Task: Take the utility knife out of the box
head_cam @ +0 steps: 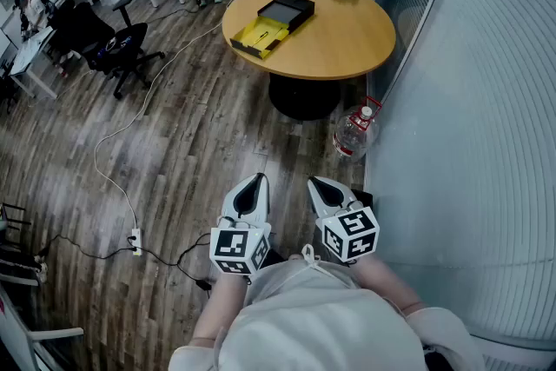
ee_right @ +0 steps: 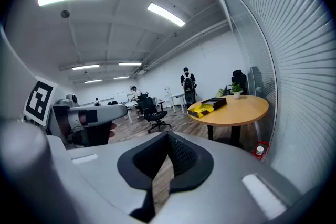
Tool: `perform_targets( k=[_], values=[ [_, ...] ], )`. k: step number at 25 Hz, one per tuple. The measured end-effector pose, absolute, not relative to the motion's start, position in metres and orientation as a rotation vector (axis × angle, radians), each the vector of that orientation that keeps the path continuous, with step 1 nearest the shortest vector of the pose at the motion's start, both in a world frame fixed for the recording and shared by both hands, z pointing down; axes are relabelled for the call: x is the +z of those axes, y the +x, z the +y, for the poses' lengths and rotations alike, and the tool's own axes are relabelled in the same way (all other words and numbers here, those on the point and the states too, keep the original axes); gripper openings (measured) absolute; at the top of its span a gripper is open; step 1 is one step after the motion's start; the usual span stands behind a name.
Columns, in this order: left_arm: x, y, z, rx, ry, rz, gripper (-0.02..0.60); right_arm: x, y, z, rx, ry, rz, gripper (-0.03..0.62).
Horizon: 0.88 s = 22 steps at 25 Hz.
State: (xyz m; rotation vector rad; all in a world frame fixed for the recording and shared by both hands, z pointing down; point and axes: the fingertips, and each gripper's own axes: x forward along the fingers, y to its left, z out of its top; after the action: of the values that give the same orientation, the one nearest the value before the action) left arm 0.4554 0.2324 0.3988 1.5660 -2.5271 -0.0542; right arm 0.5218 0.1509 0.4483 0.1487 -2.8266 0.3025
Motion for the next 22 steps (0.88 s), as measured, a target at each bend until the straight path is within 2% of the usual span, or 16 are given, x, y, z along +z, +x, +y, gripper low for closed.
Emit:
perform_targets(
  k=[22],
  values=[
    [0.406,0.438,0.209,0.047,1.605,-2.498,0.006,0.457,0.501,0.12,0.409,0.257,-2.815,0.0]
  ],
)
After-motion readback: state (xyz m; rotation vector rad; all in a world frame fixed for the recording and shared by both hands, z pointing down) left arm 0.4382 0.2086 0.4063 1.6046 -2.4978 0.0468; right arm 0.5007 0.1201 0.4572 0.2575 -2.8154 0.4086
